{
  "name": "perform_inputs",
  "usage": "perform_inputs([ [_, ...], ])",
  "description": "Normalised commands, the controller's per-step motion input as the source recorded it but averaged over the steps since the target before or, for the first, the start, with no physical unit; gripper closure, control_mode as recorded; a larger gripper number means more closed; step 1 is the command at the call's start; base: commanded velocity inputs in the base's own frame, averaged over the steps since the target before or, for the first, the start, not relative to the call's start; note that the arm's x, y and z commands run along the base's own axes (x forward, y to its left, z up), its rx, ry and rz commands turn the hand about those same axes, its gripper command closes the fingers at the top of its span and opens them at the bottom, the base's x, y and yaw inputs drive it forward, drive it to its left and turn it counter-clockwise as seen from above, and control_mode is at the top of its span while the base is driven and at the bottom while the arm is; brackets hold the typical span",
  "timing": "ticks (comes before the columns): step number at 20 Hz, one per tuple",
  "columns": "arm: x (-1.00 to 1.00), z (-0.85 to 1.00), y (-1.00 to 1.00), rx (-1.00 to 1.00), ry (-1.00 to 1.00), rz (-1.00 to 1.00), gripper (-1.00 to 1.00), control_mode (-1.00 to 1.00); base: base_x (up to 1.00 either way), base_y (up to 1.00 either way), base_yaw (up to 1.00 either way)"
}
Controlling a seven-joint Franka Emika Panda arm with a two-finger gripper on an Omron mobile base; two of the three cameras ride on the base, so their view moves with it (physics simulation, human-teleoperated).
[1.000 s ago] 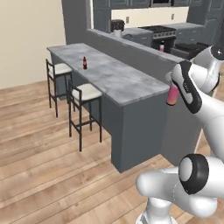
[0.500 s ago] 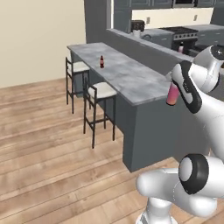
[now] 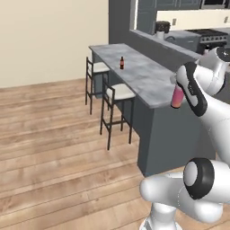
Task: Place the large bottle from the dining counter next to the other large bottle outside the sink, and place the small bottle from the dining counter next to the other small bottle inside the sink.
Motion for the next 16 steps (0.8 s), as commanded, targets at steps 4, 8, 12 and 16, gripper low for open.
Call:
perform_inputs([
  [4, 0.00, 0.00, 0.00, 0.00, 0.00, 0.00, 1.00, 1.00, 0.00, 0.00, 0.25],
  [8, 0.00, 0.00, 0.00, 0.00, 0.00, 0.00, 1.00, 1.00, -0.16, -0.11, 0.24],
  [12, 0.00, 0.00, 0.00, 0.00, 0.00, 0.00, 1.00, 1.00, 0.09, -0.96, 0.00],
  [16, 0.00, 0.00, 0.00, 0.00, 0.00, 0.00, 1.00, 1.00, 0.10, -1.00, -0.07],
])
